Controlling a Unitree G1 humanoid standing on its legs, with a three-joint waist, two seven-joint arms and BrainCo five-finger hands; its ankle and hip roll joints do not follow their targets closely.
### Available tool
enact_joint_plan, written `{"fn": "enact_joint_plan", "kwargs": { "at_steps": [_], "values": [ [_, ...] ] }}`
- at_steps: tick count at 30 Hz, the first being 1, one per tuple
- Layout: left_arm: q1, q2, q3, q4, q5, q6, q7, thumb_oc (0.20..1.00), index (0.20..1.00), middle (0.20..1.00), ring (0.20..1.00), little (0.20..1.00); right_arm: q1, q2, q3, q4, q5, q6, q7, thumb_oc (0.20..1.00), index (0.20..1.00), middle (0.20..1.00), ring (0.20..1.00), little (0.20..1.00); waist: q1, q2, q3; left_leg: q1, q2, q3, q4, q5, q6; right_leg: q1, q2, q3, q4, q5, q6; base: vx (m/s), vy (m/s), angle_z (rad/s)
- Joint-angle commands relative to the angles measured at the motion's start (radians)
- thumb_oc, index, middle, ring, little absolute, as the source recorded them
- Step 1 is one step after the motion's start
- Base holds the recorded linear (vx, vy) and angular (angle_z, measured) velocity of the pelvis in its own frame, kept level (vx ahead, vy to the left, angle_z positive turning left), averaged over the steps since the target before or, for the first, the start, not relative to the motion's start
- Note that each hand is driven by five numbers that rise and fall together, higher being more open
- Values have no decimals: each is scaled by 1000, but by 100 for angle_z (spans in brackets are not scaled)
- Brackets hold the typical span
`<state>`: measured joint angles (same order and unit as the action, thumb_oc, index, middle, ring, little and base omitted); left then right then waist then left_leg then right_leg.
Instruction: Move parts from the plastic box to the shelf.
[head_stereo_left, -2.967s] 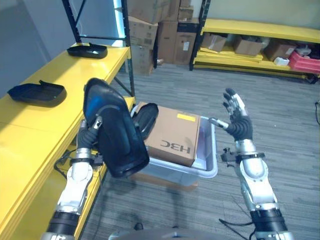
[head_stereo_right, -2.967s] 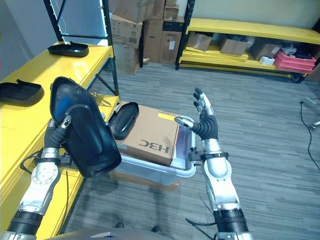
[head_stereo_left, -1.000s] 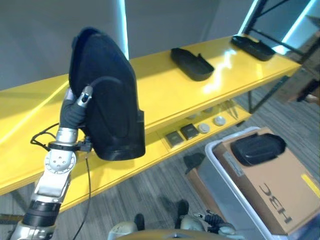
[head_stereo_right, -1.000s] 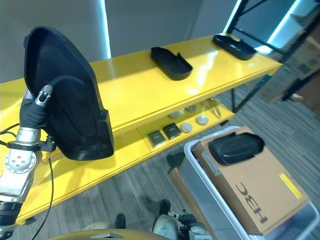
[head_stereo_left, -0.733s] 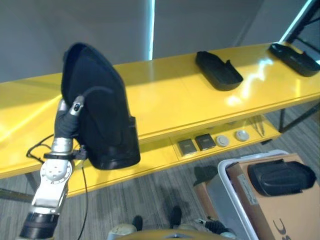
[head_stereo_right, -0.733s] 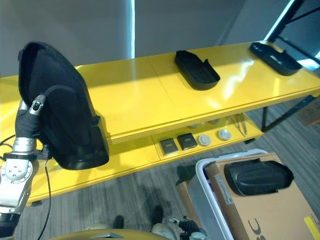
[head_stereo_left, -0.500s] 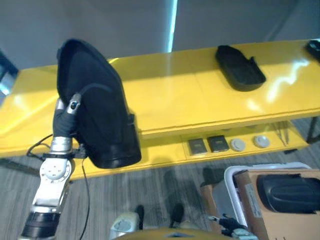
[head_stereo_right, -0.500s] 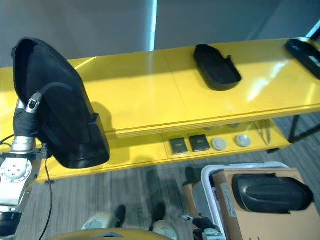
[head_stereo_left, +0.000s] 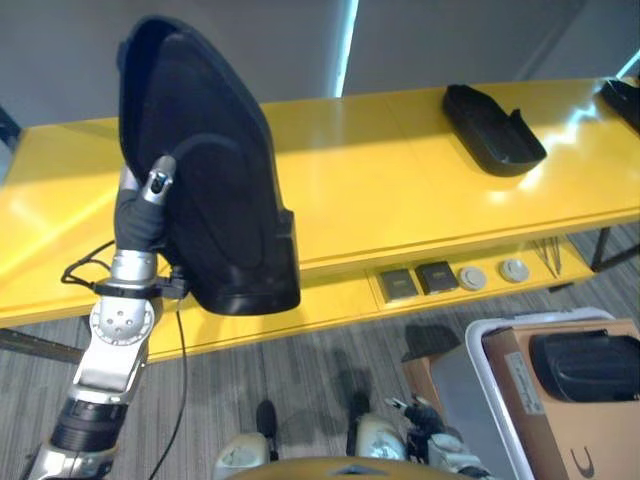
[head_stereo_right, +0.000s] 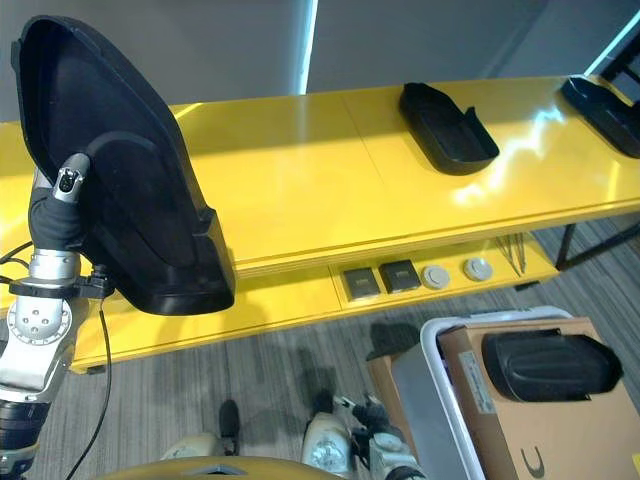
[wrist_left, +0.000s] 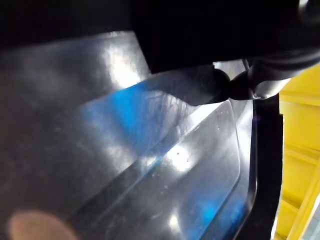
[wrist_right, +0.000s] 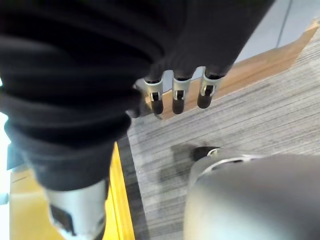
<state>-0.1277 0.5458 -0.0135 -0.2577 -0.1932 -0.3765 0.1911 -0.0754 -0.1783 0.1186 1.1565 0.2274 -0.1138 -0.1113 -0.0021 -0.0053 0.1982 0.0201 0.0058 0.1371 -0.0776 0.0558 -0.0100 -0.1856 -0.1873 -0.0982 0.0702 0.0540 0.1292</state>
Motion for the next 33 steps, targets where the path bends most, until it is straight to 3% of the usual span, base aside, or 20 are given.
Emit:
{"fn": "enact_joint_plan", "kwargs": {
  "at_steps": [1,5,12,17,20,21,23,27,33],
  "values": [
    [-29,8,44,-78,-6,-47,24,200,200,200,200,200,0,5,4,68,-36,0,-7,1000,1000,1000,1000,1000,6,3,-39,24,47,-26,-2,-37,-27,98,11,3,-60,44,19,161,-152,16],
    [-18,-7,48,-33,-45,-18,-4,200,200,200,200,200,38,-22,-45,94,-2,-1,5,1000,1000,1000,1000,1000,-11,11,-67,21,69,-31,-10,-17,-49,133,35,-31,-97,50,6,82,-132,21],
    [-170,-31,-42,196,-98,37,-4,200,200,200,200,200,83,-61,-37,162,-46,22,23,1000,1000,1000,1000,1000,-51,15,-88,28,95,-37,-10,-6,-71,189,65,-60,-149,47,-9,61,-78,12],
    [-432,-38,-128,466,-90,85,71,200,200,200,200,200,116,-45,3,168,-85,25,11,1000,1000,1000,1000,1000,-93,22,-114,19,108,-7,-10,-9,-87,178,61,-60,-157,49,4,34,3,-6],
    [-493,0,-151,525,-64,96,64,200,200,200,200,200,115,-40,53,165,-146,36,23,1000,1000,1000,1000,1000,-94,20,-114,17,108,-2,-10,-9,-88,174,60,-55,-157,54,6,3,15,-15],
    [-589,3,-200,639,-68,120,84,200,200,200,200,200,99,-43,79,173,-165,46,13,1000,1000,1000,1000,1000,-105,22,-114,16,107,1,-10,-9,-88,170,62,-46,-157,58,7,3,19,-14],
    [-635,12,-224,698,-71,127,79,200,200,200,200,200,96,-42,82,176,-163,50,14,1000,1000,1000,1000,1000,-108,22,-113,15,108,2,-10,-11,-88,168,62,-43,-157,58,8,0,8,-3],
    [-872,-52,-332,998,-226,190,46,200,200,200,200,200,42,-50,118,166,-119,54,25,1000,1000,1000,1000,1000,-124,28,-99,1,107,7,-10,-4,-88,149,63,-38,-157,71,12,-23,12,-11],
    [-1020,-16,-386,1229,-302,234,-5,200,200,200,200,200,-33,-45,184,142,-117,59,18,1000,1000,1000,1000,1000,-126,26,-47,-45,113,12,-10,12,-88,86,71,-15,-157,95,15,-99,-6,-9]
  ]
}}
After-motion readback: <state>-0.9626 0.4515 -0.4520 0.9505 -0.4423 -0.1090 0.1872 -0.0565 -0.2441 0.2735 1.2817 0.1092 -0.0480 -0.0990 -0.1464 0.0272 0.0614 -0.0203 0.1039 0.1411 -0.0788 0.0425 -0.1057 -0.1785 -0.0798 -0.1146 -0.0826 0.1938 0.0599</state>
